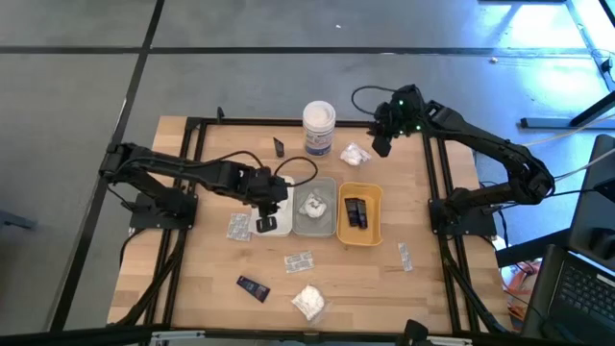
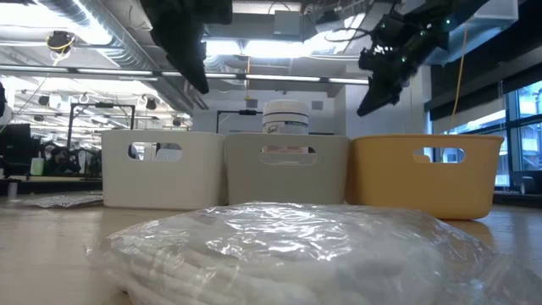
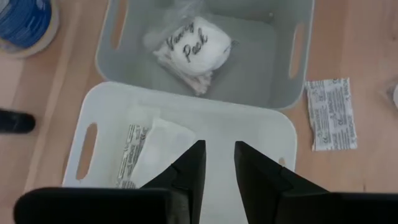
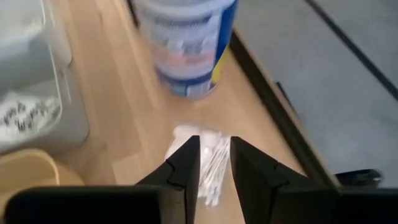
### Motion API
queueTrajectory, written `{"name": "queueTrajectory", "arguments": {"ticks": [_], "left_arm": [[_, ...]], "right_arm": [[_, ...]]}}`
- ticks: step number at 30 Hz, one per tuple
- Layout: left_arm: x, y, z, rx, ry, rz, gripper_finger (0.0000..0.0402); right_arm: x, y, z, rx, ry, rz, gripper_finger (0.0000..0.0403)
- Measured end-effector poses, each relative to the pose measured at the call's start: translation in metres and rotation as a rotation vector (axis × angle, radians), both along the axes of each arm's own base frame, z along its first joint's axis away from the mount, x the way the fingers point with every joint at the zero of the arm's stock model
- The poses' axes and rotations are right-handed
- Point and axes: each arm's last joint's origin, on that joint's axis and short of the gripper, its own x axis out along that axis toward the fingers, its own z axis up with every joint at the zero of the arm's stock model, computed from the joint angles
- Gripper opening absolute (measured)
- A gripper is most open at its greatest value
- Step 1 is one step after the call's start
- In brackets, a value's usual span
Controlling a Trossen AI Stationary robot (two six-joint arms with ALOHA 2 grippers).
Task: Pick & Place Travel size toiletries
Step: Put the white cotton pack into the gray bin
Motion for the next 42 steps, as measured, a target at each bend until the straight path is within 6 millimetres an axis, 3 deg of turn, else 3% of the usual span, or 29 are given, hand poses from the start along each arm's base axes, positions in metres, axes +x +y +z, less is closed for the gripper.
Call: {"name": "queueTrajectory", "arguments": {"ticks": [5,9,16,23,33,42], "left_arm": [[-0.016,0.0,-0.018,-0.038,-0.098,-0.005,0.0071],[-0.047,0.003,-0.03,-0.089,-0.182,0.055,0.0065],[-0.088,0.007,-0.025,-0.068,-0.414,0.072,0.0061],[-0.117,0.016,-0.011,0.035,-0.51,0.113,0.0061],[-0.148,0.021,-0.003,0.113,-0.524,0.185,0.0061],[-0.152,0.024,0.001,0.224,-0.536,0.214,0.0061]], "right_arm": [[0.002,0.006,-0.022,0.002,0.018,0.024,0.0116],[0.002,0.009,-0.036,-0.046,0.039,0.029,0.0141],[0.003,0.01,-0.063,-0.072,0.056,0.032,0.0195],[0.017,-0.003,-0.097,-0.023,0.119,0.037,0.0232],[0.029,-0.006,-0.113,0.005,0.173,0.073,0.0226],[0.039,0.005,-0.113,0.006,0.162,0.111,0.0208]]}}
